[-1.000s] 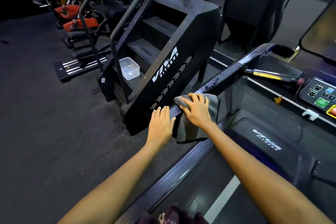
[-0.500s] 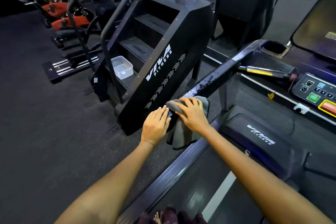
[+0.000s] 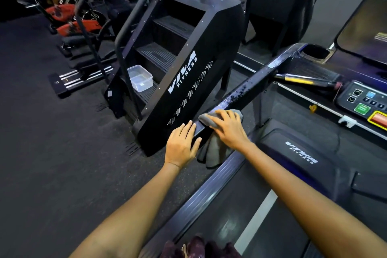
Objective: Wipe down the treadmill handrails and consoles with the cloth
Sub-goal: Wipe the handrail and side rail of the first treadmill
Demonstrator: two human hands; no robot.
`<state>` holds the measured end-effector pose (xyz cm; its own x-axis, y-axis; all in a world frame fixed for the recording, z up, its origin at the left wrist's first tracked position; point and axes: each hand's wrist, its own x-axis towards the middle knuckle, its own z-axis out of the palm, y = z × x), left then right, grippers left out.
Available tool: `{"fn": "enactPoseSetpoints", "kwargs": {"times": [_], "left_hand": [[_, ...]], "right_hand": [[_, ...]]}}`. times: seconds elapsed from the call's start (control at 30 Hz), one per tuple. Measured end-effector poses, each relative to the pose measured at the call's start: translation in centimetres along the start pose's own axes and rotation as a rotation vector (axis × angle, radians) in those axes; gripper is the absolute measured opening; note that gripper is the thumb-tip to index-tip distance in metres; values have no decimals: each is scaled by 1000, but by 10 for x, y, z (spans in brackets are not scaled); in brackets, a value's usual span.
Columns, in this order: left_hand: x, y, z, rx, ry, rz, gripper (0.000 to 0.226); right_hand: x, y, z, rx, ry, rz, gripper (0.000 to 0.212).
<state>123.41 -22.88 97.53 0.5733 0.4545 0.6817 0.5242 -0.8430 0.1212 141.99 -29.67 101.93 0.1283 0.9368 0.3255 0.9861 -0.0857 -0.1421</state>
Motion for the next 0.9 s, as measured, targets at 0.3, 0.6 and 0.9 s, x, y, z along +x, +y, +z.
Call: {"fn": "enactPoseSetpoints", "kwargs": {"times": [0.3, 0.6, 0.9], "left_hand": [[0, 1, -4, 22, -58, 0, 44], [1, 3, -5, -13, -78, -26, 43], [2, 8, -9, -114, -100, -127, 42]], "right_hand": [[23, -26, -5, -74, -96, 112, 38], [44, 0, -12, -94, -122, 273, 33], [14, 15, -19, -47, -112, 114, 40]]}}
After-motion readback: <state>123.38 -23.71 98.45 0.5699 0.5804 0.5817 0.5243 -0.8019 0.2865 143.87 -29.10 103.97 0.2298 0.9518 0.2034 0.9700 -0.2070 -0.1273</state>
